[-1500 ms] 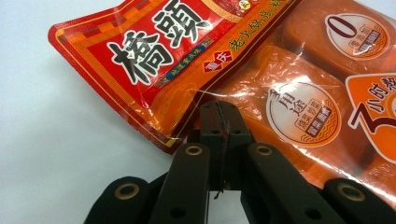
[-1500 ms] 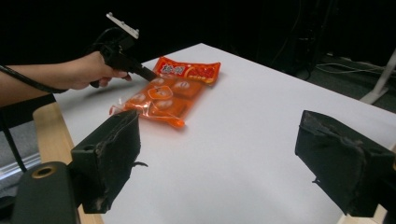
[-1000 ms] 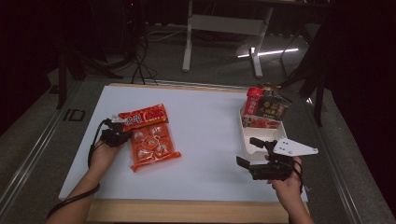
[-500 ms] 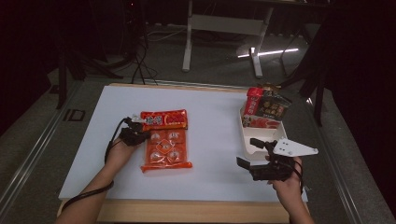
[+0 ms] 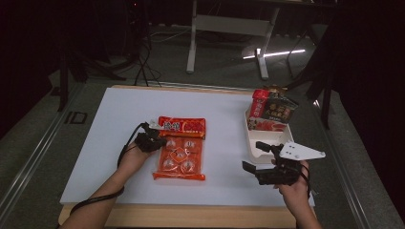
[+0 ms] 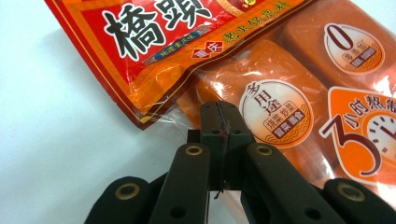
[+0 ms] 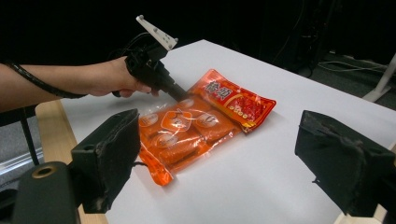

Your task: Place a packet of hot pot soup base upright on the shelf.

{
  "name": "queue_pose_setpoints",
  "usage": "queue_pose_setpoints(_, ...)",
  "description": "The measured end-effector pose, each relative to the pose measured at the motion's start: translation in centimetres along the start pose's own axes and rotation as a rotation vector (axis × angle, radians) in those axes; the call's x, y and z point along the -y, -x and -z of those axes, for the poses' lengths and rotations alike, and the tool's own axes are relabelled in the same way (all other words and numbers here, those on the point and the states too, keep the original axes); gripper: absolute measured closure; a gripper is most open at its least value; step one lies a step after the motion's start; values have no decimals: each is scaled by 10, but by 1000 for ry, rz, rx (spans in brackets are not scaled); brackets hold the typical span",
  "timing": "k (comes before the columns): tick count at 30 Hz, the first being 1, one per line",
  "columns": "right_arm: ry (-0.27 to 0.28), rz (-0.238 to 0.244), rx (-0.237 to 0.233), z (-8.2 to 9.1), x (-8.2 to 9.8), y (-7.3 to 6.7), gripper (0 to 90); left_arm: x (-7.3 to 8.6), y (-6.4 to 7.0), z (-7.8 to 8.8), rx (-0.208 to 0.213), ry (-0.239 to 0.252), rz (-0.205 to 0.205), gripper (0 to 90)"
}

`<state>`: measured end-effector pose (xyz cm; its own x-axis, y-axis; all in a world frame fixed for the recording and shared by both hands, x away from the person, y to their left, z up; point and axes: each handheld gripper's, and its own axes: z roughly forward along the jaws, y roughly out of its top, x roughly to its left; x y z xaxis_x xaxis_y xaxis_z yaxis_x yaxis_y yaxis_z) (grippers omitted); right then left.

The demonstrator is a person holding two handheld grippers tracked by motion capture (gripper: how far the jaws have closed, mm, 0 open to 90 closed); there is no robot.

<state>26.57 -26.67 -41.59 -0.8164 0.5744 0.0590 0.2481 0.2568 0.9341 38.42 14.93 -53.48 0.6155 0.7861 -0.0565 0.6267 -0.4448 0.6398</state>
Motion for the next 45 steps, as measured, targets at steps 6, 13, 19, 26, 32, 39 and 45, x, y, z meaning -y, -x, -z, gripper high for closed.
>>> queue_pose_setpoints(6, 2, -2, -4, 0, 0, 0, 139, -8, -6, -2, -18, 34, 19, 900)
queue_pose_setpoints(13, 1, -7, -8, -1, 1, 0, 139, -21, -14, -9, -28, 45, 29, 900)
queue_pose_setpoints(19, -1, -13, -12, -1, 2, 1, 140, -27, -14, -19, -19, 28, 25, 900)
queue_pose_setpoints(26, -1, -15, -12, -1, 3, 1, 140, -32, -4, -25, 12, -4, -7, 900)
queue_pose_setpoints(32, 0, -16, -14, -1, 3, 1, 140, -33, 6, -22, 30, -17, -42, 900)
queue_pose_setpoints(39, -4, -13, -16, -2, 2, 0, 140, -28, 17, -19, 85, -26, -54, 900)
queue_pose_setpoints(45, -5, -12, -19, -3, 1, -1, 140, -26, 31, -17, 107, -21, -71, 900)
